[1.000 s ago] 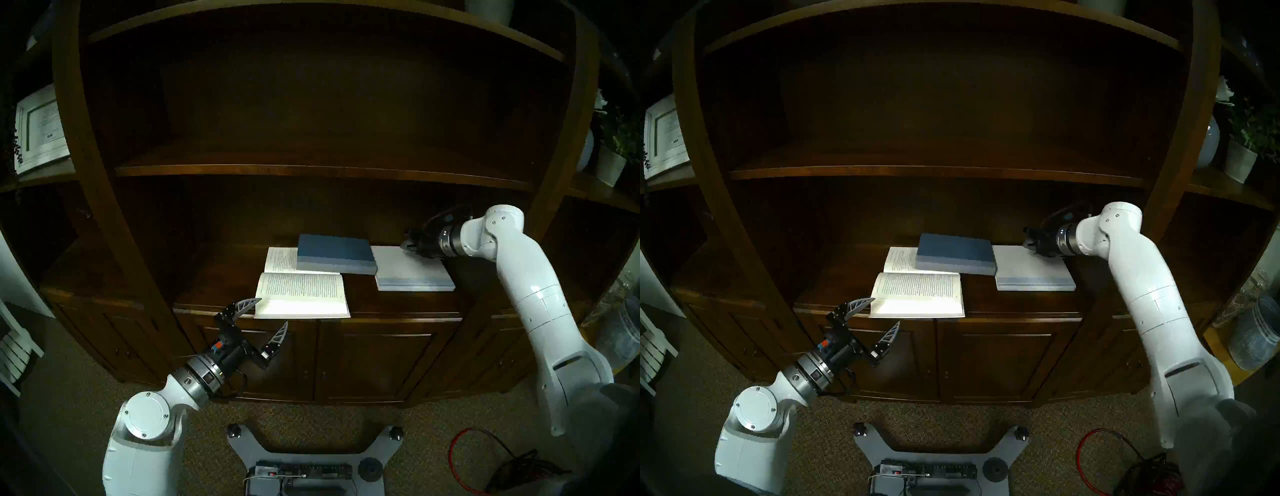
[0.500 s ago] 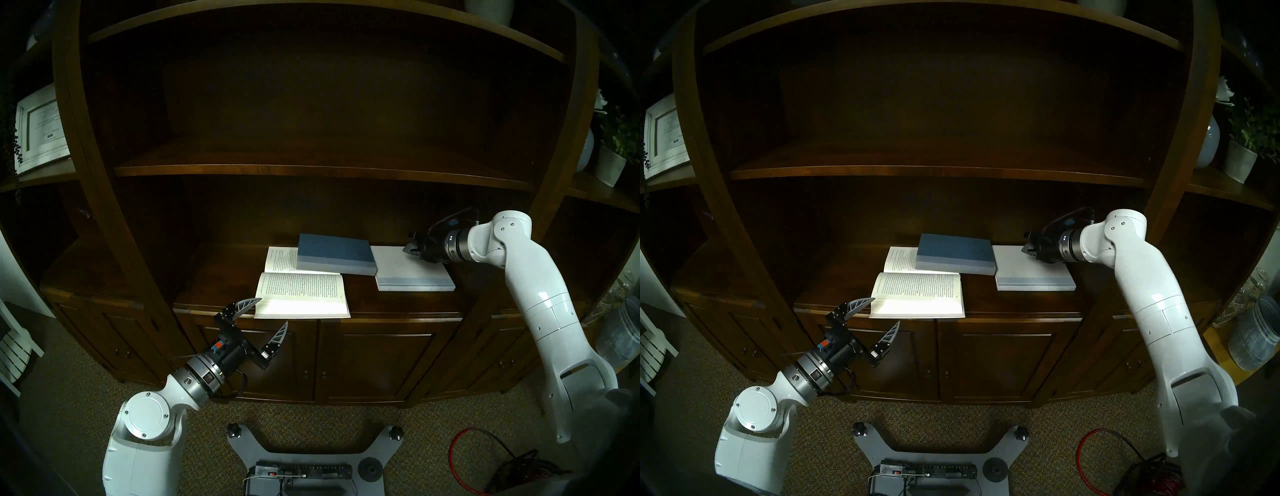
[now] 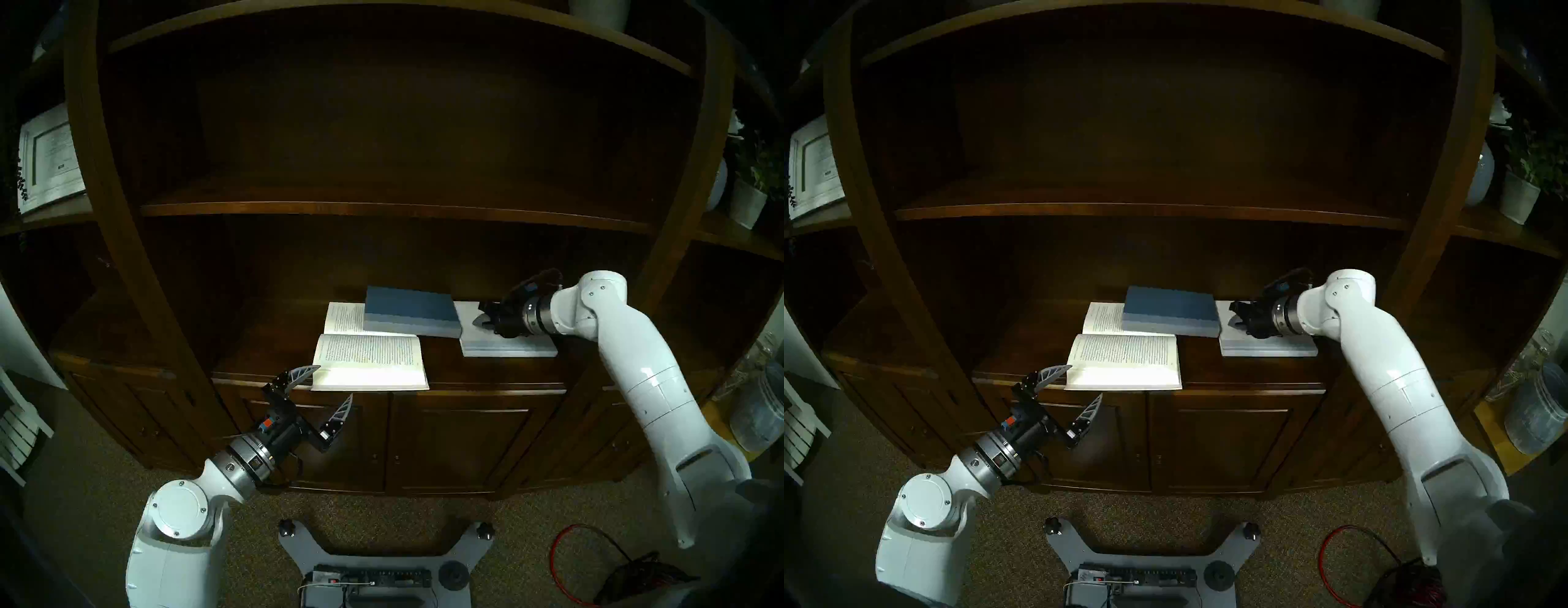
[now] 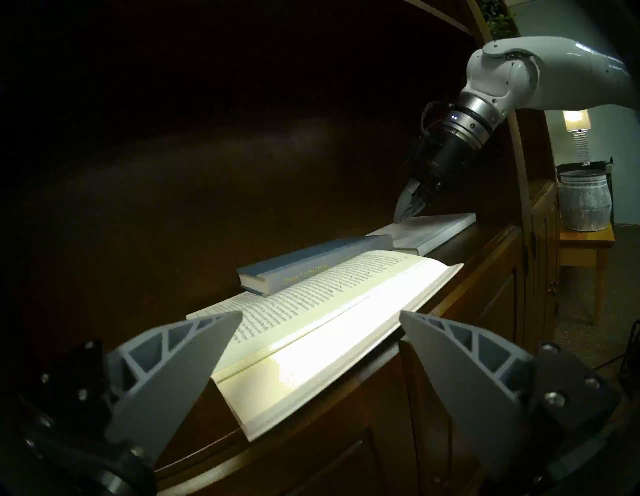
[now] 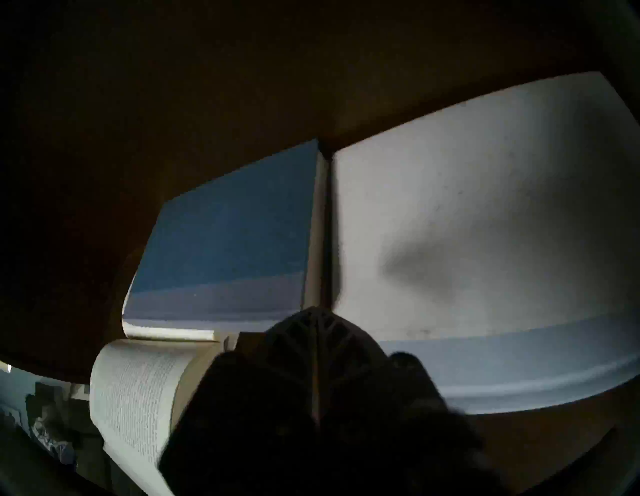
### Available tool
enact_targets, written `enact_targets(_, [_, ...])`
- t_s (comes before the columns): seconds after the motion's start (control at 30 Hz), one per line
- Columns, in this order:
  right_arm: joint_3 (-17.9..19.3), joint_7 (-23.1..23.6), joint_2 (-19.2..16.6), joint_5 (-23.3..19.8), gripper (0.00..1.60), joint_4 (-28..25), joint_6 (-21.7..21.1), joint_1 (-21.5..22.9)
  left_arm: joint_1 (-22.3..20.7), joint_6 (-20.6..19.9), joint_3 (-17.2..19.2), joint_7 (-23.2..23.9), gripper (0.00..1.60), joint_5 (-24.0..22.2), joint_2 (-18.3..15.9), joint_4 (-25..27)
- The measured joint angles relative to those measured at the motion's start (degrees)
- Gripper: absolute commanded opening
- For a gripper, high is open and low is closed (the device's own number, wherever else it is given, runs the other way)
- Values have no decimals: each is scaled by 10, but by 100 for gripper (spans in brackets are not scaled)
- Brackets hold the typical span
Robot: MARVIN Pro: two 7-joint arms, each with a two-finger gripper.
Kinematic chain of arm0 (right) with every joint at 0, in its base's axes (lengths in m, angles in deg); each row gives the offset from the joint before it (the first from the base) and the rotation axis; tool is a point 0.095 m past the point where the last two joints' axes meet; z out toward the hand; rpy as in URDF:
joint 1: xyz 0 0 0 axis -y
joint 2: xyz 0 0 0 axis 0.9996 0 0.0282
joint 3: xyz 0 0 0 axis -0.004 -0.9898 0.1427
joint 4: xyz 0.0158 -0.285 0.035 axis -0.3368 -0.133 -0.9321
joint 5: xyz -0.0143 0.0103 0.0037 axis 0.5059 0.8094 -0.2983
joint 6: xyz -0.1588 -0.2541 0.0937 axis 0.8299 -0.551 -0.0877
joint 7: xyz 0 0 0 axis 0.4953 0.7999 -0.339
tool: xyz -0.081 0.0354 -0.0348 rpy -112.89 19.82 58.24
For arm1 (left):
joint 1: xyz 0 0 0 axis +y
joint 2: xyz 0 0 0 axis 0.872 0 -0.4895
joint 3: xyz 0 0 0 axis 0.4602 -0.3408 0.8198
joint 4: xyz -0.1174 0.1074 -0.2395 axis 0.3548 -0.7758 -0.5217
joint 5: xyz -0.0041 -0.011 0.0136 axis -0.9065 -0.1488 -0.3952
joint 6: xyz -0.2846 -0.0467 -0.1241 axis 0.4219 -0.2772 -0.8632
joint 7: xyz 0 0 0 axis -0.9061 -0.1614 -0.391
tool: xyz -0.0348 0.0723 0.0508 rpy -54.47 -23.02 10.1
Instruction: Close the books and align them horizontally on the shelf
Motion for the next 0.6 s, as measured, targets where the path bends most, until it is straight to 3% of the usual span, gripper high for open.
enact_targets(0.03, [-5,0,2,2,51,-3,0,1,0,0,0,0,160,0,0,0])
enact_targets(0.1, [-17,0,6,10,75,-10,1,2,0,0,0,0,160,0,0,0])
enact_targets(0.13, [-23,0,7,16,80,-15,1,2,0,0,0,0,160,0,0,0])
enact_targets(0.17, [-30,0,8,22,106,-21,2,2,0,0,0,0,160,0,0,0])
enact_targets(0.23, [-41,1,9,33,121,-32,4,2,0,0,0,0,160,0,0,0])
enact_targets(0.43, [-62,8,7,62,148,-62,14,1,0,0,0,0,160,0,0,0])
enact_targets(0.6, [-66,14,-2,78,150,-94,21,-5,0,0,0,0,160,0,0,0])
